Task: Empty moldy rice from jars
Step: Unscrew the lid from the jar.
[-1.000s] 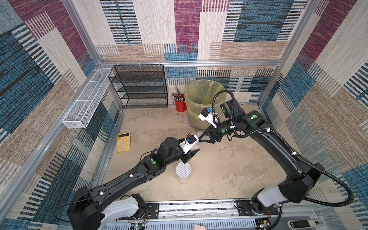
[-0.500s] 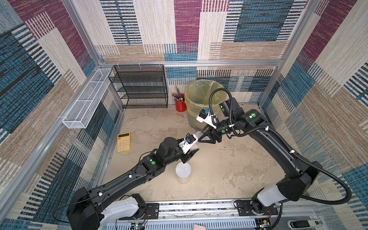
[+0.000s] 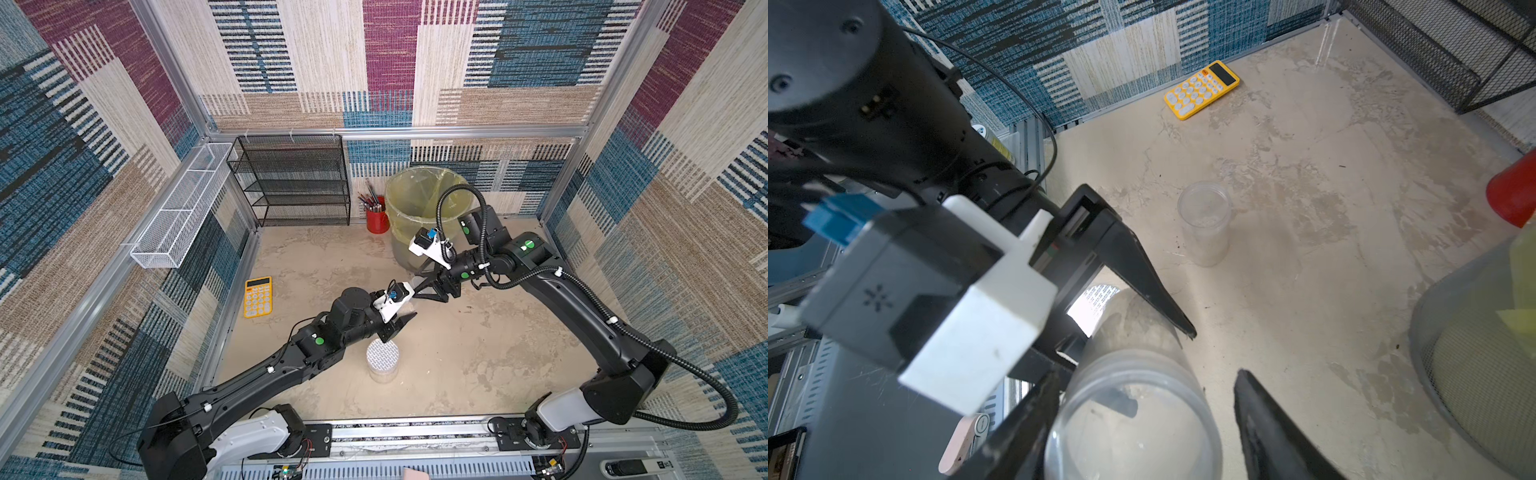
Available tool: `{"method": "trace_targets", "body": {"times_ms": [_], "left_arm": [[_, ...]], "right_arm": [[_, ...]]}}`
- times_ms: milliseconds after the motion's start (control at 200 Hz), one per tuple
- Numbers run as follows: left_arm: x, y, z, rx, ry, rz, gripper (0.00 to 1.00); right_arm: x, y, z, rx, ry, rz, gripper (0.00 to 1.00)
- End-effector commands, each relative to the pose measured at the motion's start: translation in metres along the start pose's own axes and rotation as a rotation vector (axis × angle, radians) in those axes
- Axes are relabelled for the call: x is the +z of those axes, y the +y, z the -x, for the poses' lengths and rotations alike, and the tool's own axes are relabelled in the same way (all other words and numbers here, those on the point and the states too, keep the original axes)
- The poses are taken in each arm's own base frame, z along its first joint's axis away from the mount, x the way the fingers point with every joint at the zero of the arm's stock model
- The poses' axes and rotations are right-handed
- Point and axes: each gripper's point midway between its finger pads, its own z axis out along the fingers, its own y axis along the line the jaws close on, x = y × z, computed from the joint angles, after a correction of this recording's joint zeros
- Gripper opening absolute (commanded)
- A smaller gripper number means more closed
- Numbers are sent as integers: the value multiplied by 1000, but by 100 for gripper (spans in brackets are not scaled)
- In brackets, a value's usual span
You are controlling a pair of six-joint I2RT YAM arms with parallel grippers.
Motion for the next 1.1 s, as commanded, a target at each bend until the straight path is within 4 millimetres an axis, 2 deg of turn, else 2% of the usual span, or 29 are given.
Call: {"method": "trace_targets", "body": {"times_ms": [0, 245, 471, 486, 561, 701, 896, 941, 1097], "left_arm": [[-1, -1, 16, 18, -69, -7, 0], [-3, 2, 14, 17, -65, 10, 0], [-2, 7, 12, 19, -57, 38, 0], [-2, 7, 11, 17, -55, 39, 0], [-2, 8, 11, 16, -55, 42, 0], [-2, 9, 9, 6, -52, 45, 0], [-2, 8, 9, 4, -51, 42, 0], [-2, 9, 8, 4, -50, 44, 0], [-3, 10, 8, 5, -48, 53, 0]], "right_arm": [[-3, -5, 11, -37, -40, -32, 67], [-2, -13, 6, 5, -22, -70, 72], [-12, 0, 13, 5, -83, -56, 79], [-8, 0, 6, 18, -72, -51, 79], [-9, 1, 0, 32, -67, -63, 80], [-14, 6, -3, 36, -87, -70, 84], [-22, 5, 3, 32, -131, -112, 89], [-24, 4, 5, 32, -136, -129, 94], [-43, -1, 14, 45, -186, -202, 94]]}}
